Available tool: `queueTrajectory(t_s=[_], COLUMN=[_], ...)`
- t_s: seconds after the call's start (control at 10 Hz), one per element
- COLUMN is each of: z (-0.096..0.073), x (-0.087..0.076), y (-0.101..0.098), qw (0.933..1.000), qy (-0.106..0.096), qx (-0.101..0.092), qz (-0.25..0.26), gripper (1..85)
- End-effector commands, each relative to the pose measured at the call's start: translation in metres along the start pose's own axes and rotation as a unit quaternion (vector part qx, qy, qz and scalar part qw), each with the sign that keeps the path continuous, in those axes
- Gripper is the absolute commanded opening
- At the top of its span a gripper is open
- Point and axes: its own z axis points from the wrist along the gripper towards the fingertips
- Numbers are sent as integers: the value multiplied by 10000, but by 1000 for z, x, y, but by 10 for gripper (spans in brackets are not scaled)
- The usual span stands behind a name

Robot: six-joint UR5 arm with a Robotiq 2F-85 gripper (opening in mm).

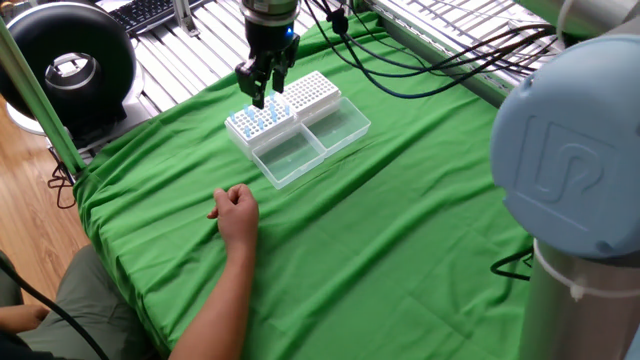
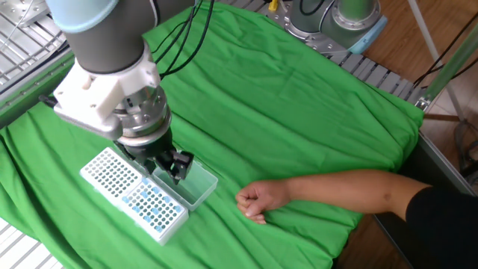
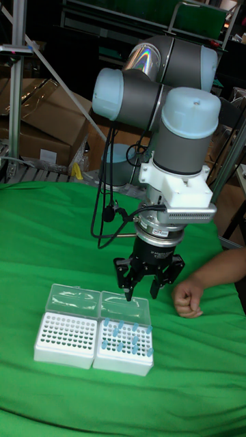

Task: Insert a medium pipette tip into the holder for medium pipette tips

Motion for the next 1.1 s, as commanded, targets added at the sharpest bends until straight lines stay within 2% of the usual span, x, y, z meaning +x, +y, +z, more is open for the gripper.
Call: queueTrajectory(t_s=[0.0, 0.4, 0.7, 1.0], z=[1, 21, 35, 49], x=[-11, -24, -31, -31], y=[11, 22, 21, 26], qw=[9996, 9990, 9984, 9975], qy=[17, -131, -172, -215], qx=[-21, 109, 231, 321], qz=[269, 408, 477, 585], gripper=[440, 440, 420, 403])
